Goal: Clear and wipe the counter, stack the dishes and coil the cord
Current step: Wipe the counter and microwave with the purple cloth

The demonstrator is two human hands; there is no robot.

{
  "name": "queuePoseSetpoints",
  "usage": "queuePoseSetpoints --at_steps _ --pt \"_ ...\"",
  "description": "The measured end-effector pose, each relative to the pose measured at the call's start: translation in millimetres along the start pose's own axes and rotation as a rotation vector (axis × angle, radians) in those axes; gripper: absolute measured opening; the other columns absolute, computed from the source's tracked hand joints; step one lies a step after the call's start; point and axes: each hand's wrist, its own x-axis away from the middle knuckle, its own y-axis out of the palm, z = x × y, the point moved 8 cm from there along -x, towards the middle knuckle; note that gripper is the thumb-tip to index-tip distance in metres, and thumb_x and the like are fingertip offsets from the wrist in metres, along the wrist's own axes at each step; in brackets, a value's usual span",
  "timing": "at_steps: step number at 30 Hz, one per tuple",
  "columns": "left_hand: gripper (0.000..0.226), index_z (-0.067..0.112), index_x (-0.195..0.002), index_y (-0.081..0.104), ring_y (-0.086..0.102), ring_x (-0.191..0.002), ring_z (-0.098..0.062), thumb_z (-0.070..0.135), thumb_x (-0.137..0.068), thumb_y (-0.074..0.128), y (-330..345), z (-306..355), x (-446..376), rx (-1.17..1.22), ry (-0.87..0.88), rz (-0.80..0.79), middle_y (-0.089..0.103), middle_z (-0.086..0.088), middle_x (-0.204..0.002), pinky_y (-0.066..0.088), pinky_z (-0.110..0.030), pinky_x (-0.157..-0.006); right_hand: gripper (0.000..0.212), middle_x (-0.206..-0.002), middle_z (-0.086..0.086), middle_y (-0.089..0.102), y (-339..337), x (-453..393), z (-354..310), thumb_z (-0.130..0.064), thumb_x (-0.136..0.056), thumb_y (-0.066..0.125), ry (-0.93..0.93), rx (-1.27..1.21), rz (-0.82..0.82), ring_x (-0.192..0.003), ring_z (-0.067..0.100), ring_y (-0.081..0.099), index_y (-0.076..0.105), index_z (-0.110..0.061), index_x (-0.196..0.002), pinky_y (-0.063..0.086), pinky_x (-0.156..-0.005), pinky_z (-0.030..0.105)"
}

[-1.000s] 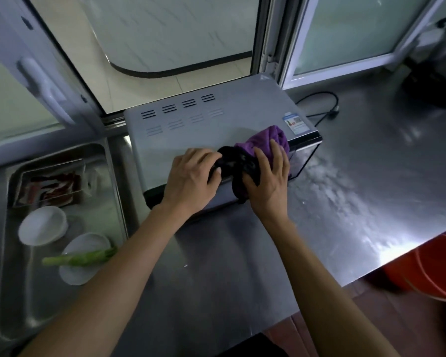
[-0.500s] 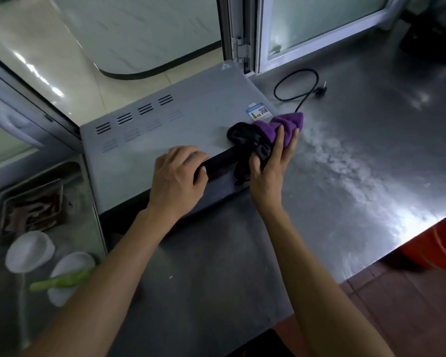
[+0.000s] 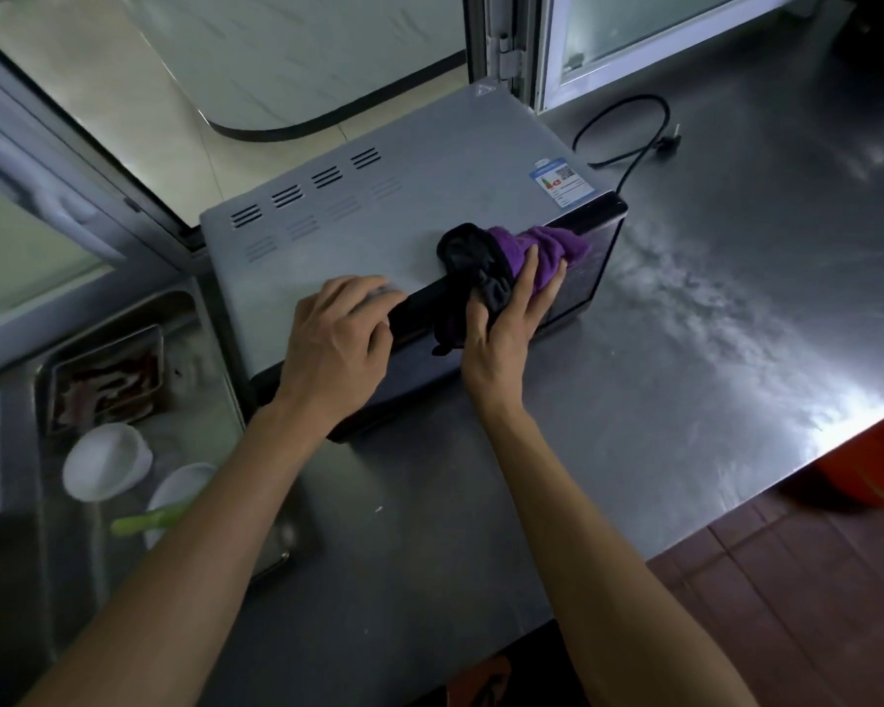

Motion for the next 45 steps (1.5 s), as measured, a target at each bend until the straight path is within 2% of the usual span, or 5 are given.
queuePoseSetpoints --at_steps 22,26,31,37,45 --pt "0.038 0.008 -0.130 0.060 0.053 -0.124 -0.022 0.021 -0.099 0.043 -51.0 -113.3 97.9 0.149 0.040 0.024 0.062 -0.006 -0.131 0.045 -0.047 -0.103 0.077 -0.164 -0.004 -0.016 147.1 195.6 -19.9 -0.023 -0.097 0.047 0.080 -0.087 -0.119 -0.153 0.014 0.000 0.001 -0.028 -0.158 0.020 -0.116 0.024" --pt "0.038 0.013 -0.131 0.060 0.051 -0.125 -0.020 0.028 -0.099 0.044 -45.2 -97.9 86.4 0.097 0.114 -0.004 0.061 -0.002 -0.132 0.044 -0.046 -0.102 0.073 -0.165 -0.001 -0.014 143.4 191.7 -10.5 -0.019 -0.100 0.048 0.104 -0.080 -0.123 -0.153 0.015 0.004 0.004 -0.024 -0.159 0.018 -0.107 0.003" --pt "0.038 0.015 -0.130 0.061 0.050 -0.126 -0.019 0.029 -0.099 0.044 -36.3 -69.6 61.1 0.063 0.188 -0.017 0.060 -0.001 -0.131 0.042 -0.042 -0.100 0.069 -0.164 -0.008 -0.011 125.8 166.2 3.3 -0.022 -0.103 0.047 0.137 -0.127 -0.086 -0.151 0.012 0.009 0.006 -0.029 -0.158 0.025 -0.119 0.029" --pt "0.038 0.017 -0.131 0.060 0.048 -0.127 -0.019 0.033 -0.100 0.046 -11.1 -31.0 25.7 0.030 0.218 -0.060 0.057 -0.001 -0.134 0.040 -0.041 -0.100 0.071 -0.165 0.004 -0.010 84.9 113.7 20.3 -0.024 -0.100 0.045 0.138 -0.104 -0.064 -0.150 0.011 0.004 0.007 -0.017 -0.159 0.010 -0.103 -0.005" --pt "0.040 0.015 -0.128 0.061 0.048 -0.127 -0.023 0.038 -0.100 0.044 13.4 28.4 -31.2 0.029 0.235 -0.074 0.056 -0.003 -0.135 0.041 -0.044 -0.098 0.071 -0.166 0.004 -0.008 26.6 36.9 36.4 -0.026 -0.097 0.042 0.133 -0.121 -0.020 -0.152 0.014 0.002 0.008 -0.017 -0.159 0.011 -0.106 -0.003"
